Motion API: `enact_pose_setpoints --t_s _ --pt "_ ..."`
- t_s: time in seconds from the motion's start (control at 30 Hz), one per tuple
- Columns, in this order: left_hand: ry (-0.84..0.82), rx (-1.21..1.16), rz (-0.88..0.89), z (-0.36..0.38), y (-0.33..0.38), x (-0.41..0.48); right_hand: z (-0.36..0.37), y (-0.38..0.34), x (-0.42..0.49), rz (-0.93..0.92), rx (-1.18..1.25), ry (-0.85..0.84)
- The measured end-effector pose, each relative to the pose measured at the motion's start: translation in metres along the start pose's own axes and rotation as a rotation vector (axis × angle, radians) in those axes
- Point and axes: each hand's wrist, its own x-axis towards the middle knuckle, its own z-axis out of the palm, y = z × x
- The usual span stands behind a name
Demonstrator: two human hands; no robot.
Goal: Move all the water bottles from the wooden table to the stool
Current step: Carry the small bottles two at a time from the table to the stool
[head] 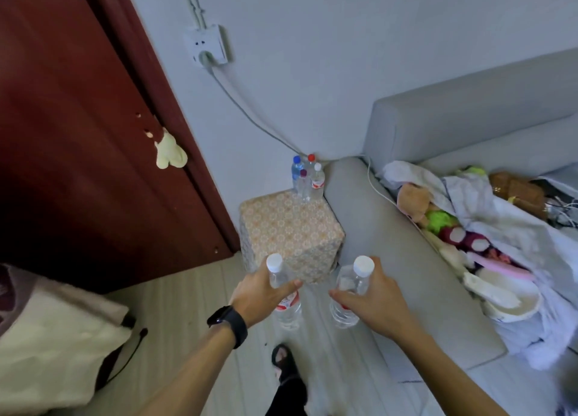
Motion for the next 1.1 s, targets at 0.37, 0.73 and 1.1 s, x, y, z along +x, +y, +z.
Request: enact_pose_setpoints --t_s 0.37,0.73,1.1 --pt "-0.094 0.175 0.080 -0.025 0.019 0.214 -0.008 -0.015 0.196 0.036 -0.033 0.024" --pt "-0.226 -0.045 -0.095 0.037 0.027 0.358 0.003 0.032 0.359 0.131 -0.029 -0.162" --pt "-0.137 -0.193 -0.358 0.109 0.005 0.469 0.043 0.095 0.508 0.210 -0.049 -0.459"
